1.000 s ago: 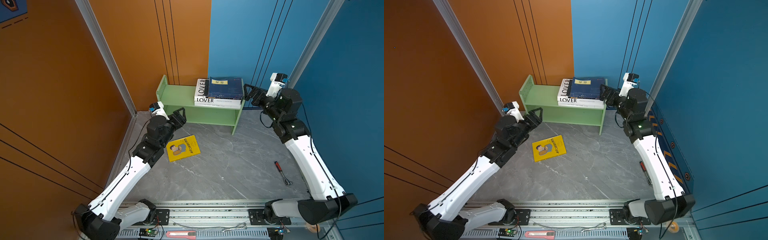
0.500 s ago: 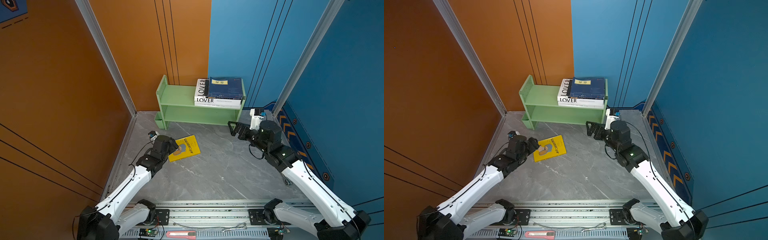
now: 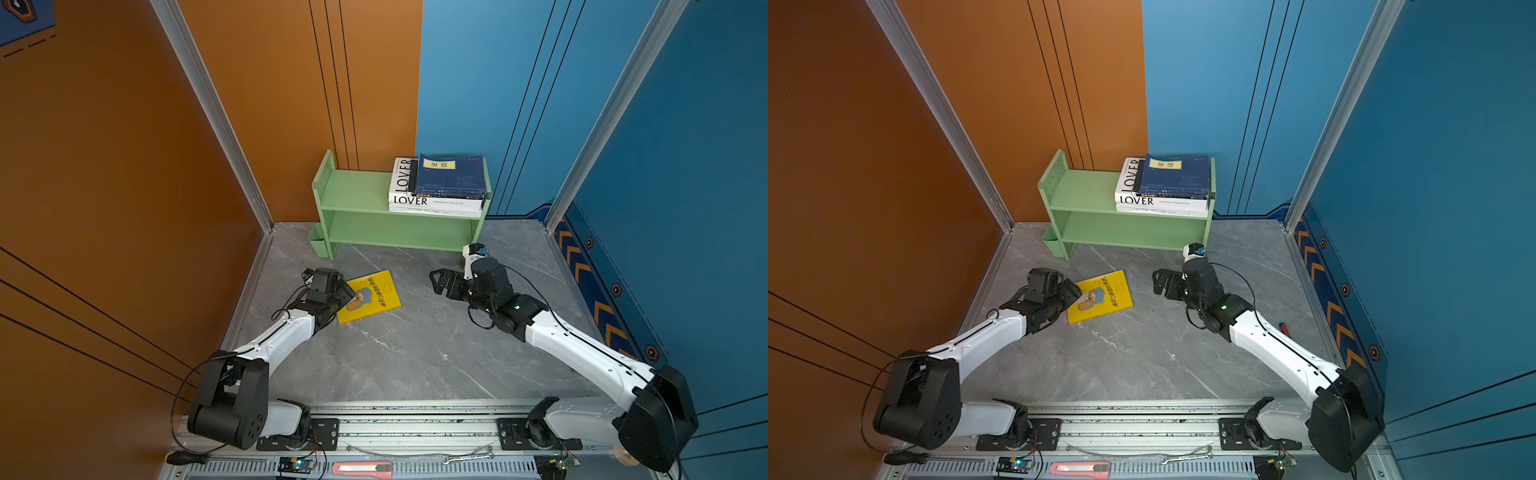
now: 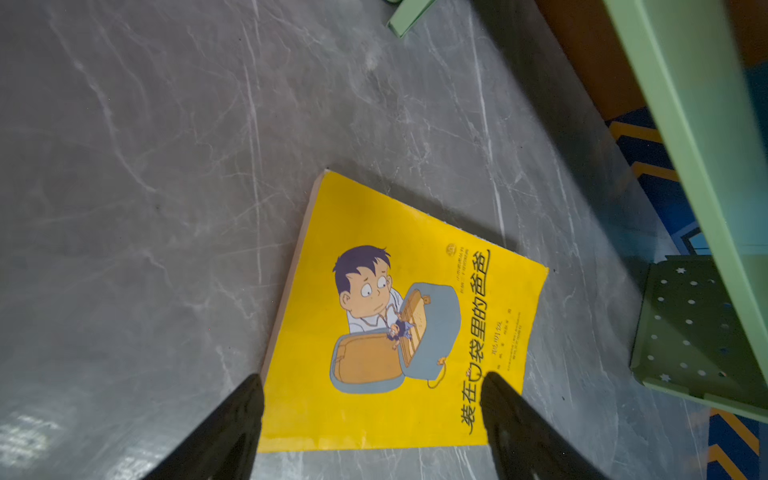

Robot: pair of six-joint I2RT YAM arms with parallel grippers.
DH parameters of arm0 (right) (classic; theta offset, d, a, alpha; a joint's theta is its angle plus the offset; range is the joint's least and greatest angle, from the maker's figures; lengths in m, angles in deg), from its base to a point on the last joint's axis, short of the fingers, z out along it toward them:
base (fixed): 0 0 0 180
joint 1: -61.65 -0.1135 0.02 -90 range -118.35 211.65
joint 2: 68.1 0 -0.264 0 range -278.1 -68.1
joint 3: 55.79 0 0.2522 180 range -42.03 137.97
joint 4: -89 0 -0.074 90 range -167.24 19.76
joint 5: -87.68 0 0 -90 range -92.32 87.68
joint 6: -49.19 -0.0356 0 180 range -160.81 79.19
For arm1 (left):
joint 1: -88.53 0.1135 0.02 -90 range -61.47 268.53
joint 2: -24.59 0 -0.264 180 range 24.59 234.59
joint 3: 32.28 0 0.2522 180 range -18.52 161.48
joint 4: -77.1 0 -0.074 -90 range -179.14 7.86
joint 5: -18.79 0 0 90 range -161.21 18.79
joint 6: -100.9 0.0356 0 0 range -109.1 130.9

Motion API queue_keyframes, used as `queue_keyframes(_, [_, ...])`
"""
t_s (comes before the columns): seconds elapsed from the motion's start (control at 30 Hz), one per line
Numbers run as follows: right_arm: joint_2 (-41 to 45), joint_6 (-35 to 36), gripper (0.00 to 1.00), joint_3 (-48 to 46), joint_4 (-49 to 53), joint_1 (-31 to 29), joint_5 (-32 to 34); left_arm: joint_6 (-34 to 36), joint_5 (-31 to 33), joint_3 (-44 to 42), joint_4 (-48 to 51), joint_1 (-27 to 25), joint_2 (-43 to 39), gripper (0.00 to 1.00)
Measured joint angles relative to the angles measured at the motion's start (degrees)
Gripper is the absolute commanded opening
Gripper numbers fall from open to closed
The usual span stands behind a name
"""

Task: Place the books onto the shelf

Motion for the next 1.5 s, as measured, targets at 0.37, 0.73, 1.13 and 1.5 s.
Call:
queue_keyframes(0.37, [-23.06, -3.61, 0.99, 6.86, -7.56, -7.32, 3.78, 1.46, -5.31, 3.54, -1.27, 3.41, 8.0, 0.83])
queue_keyframes(0.73, [-39.01, -5.25, 0.97, 20.11, -6.82, -9.18, 4.52, 1.9, -6.56, 3.41, -0.35, 4.28, 10.82, 0.83])
queue_keyframes(1.13, [-44.33, -5.14, 0.95, 23.56, -4.68, -9.99, 1.07, 4.31, -9.42, 7.5, -2.73, 4.98, 16.85, 0.83])
queue_keyframes(1.5, [-41.35, -3.93, 0.91, 20.37, -3.32, -8.74, -2.91, 7.52, -12.07, 10.95, -5.51, 2.78, 20.72, 0.82])
